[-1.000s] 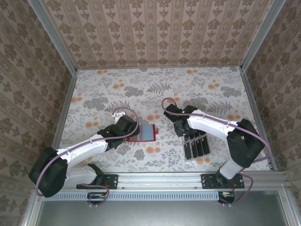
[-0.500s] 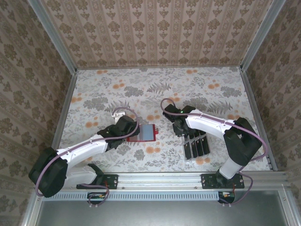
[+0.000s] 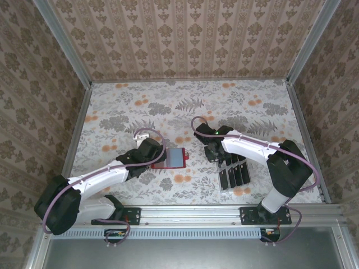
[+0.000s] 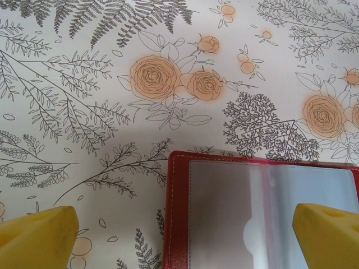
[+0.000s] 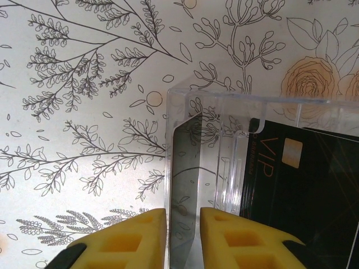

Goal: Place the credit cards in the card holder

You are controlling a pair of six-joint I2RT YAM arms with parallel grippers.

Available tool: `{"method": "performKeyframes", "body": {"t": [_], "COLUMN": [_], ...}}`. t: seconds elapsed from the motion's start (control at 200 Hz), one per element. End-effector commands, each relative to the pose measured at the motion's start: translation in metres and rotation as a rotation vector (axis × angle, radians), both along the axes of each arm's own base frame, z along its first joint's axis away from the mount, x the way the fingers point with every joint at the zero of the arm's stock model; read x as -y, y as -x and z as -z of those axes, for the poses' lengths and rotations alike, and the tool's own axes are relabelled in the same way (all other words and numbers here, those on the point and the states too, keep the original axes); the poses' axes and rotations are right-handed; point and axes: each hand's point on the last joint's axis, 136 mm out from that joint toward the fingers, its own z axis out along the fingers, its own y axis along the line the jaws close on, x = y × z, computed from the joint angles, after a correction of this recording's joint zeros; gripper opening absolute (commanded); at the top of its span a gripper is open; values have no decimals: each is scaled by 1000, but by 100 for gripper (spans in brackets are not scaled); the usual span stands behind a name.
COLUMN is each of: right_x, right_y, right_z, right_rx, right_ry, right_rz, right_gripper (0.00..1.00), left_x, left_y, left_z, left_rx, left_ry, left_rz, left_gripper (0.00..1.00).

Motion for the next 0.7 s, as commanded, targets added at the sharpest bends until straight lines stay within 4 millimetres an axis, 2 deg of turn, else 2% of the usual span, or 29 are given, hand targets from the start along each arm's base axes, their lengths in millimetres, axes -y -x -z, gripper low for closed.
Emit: {"method": "performKeyframes", "body": {"t": [0.0, 0.695], "right_x": [3, 12], "right_y": [1, 4], "right_z": [-4, -3], "right_rx": [3, -3], "right_ry": [-9, 35], "right_rz": [4, -5], "right_gripper": [24, 7], "left_x": [-3, 3], "left_y": [-2, -6], "left_z": [-1, 0], "left_rx": [13, 7], "left_ry": [3, 8], "left_rz": [-15, -5], "left_gripper": [100, 100]}}
